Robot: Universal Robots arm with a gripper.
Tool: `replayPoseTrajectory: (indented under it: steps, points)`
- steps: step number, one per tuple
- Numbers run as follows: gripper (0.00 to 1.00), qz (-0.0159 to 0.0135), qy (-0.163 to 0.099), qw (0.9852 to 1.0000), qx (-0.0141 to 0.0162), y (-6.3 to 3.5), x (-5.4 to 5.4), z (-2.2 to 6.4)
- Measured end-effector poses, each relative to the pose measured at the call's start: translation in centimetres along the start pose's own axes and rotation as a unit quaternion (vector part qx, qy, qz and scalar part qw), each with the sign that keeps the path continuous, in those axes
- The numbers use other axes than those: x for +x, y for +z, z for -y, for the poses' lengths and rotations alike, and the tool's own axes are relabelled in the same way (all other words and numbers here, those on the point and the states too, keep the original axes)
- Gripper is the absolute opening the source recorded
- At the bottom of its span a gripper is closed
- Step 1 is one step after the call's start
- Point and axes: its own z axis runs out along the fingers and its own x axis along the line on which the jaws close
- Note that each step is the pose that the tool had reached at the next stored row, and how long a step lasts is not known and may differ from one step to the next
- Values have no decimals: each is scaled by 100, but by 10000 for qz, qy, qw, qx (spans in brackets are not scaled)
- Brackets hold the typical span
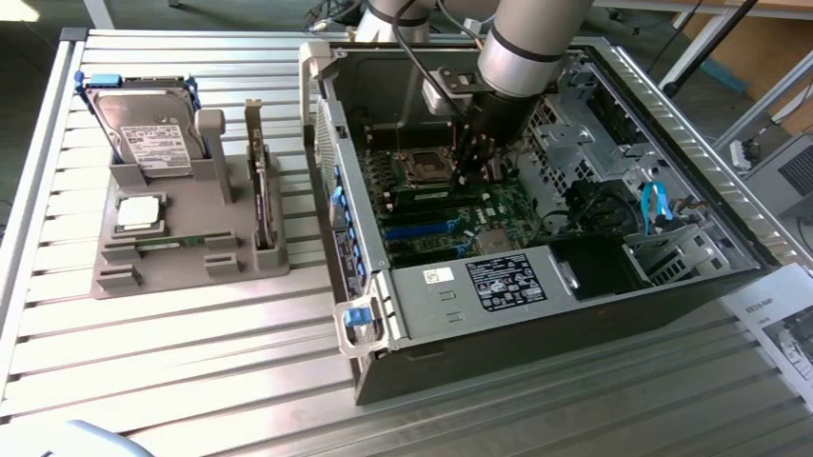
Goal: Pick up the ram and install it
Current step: 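Insert the ram into the slot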
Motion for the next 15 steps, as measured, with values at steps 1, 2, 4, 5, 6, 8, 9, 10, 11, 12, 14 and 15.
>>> replayPoseTrajectory:
  steps: [1,2,4,5,6,8,9,10,11,12,14,15]
  points:
    - [12,1,0,10000,0,1,5,0]
    - [12,1,0,10000,0,1,9,0]
    - [12,1,0,10000,0,2,8,1]
    - [12,1,0,10000,0,1,6,0]
    - [12,1,0,10000,0,3,6,0]
    - [12,1,0,10000,0,7,6,0]
    - [12,1,0,10000,0,9,7,-1]
    - [12,1,0,10000,0,11,6,-1]
    - [12,1,0,10000,0,13,6,-2]
    - [12,1,0,10000,0,18,7,-2]
    - [12,1,0,10000,0,21,7,-2]
    - [12,1,0,10000,0,21,7,-2]
